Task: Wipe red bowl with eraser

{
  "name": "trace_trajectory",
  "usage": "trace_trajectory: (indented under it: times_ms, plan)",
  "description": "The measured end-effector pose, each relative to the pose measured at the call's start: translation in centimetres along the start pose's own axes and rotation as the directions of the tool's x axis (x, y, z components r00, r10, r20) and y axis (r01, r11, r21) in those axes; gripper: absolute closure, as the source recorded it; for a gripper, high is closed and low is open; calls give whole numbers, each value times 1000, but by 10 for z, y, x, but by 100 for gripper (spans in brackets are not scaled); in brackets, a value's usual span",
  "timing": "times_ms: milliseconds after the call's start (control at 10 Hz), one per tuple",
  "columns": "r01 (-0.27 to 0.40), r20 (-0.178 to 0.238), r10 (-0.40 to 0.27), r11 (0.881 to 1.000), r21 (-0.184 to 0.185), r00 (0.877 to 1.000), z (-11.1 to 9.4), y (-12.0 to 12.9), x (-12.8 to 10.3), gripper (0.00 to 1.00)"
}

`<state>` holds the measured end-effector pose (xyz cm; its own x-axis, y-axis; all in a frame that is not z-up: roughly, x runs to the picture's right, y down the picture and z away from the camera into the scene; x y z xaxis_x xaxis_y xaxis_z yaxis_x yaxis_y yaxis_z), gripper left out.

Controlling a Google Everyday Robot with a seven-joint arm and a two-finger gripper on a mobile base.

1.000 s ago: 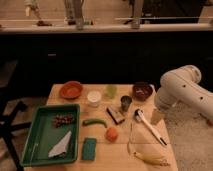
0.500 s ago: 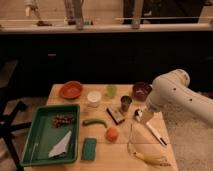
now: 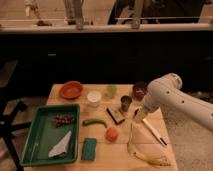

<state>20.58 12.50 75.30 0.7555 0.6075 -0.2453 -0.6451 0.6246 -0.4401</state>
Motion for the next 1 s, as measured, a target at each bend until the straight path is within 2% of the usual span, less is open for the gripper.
trace_trajectory:
  times_ms: [500, 700, 800, 900, 1000]
  plan:
    - [-9, 6, 9, 1000, 0, 1000, -1, -1, 1, 20]
    - [-107, 64, 109, 994, -23, 992, -3, 3, 0, 20]
    - [-199, 101, 203, 979, -48, 974, -5, 6, -2, 20]
    - [-303, 142, 311, 950, -76, 940, -6, 11, -5, 20]
    - [-347, 160, 356, 934, -85, 921, -6, 15, -8, 20]
